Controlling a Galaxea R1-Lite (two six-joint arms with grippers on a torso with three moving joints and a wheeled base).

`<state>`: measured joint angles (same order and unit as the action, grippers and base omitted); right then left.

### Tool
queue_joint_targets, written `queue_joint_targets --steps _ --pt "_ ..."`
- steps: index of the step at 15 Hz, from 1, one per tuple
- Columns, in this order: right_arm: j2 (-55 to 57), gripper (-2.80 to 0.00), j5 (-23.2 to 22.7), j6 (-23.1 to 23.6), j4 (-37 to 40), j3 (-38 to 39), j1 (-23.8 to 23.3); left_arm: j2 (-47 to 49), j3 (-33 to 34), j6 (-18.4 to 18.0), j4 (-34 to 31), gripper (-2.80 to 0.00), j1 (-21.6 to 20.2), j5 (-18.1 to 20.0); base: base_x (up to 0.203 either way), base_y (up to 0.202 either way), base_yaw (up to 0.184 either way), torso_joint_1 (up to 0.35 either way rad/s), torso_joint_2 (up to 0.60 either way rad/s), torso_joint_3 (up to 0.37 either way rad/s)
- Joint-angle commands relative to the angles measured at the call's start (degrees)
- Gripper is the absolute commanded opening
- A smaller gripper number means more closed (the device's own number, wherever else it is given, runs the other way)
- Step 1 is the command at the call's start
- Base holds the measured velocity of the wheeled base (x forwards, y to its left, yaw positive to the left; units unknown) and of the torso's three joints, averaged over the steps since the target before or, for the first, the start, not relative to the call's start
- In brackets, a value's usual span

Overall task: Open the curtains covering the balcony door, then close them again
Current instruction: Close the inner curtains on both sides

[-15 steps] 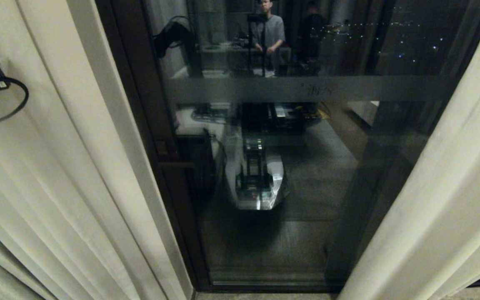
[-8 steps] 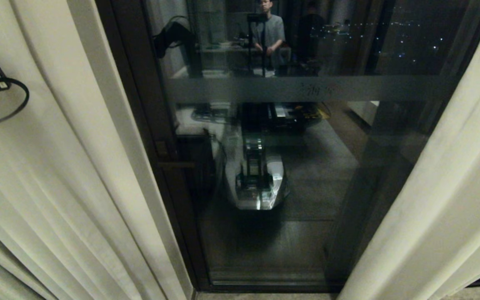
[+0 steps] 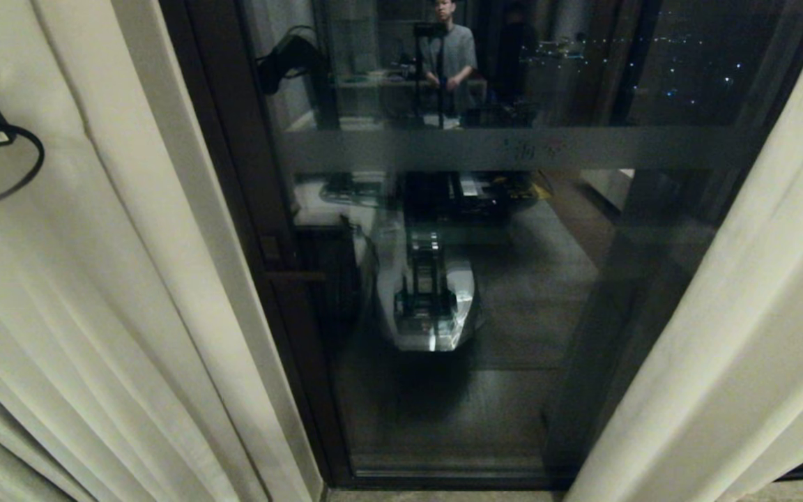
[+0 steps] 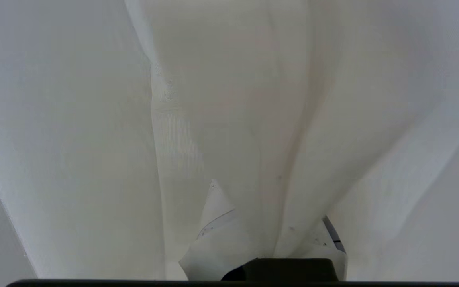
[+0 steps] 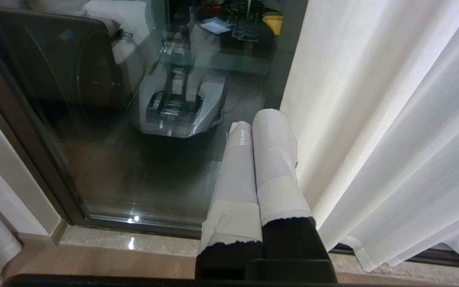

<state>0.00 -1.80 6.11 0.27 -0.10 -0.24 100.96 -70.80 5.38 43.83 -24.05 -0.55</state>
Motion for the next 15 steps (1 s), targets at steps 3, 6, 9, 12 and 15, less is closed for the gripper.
queue_joint_targets --steps 3,6,9,12,15 --pt "0.09 -2.80 -0.04 0.04 0.00 0.01 -0.02 -3.93 2.91 0.41 0.30 -2.80 0.06 2.40 0.000 0.000 0.000 0.000 0.00 0.000" --pt "0.09 -2.80 -0.04 0.04 0.00 0.01 -0.02 -6.95 5.14 1.71 0.19 -2.80 0.47 7.21 0.000 0.000 0.000 0.000 0.00 0.000" --pt "0.09 -2.80 -0.04 0.04 0.00 0.01 -0.02 -8.94 5.75 1.83 0.05 -2.80 3.19 9.49 0.000 0.000 0.000 0.000 0.00 0.000" --pt "0.09 -2.80 -0.04 0.04 0.00 0.01 -0.02 -11.82 8.32 2.83 -0.08 -2.80 6.65 9.55 0.000 0.000 0.000 0.000 0.00 0.000" --pt "0.09 -2.80 -0.04 0.04 0.00 0.01 -0.02 -13.97 9.84 3.32 -0.33 -2.80 11.01 9.51 0.000 0.000 0.000 0.000 0.00 0.000"
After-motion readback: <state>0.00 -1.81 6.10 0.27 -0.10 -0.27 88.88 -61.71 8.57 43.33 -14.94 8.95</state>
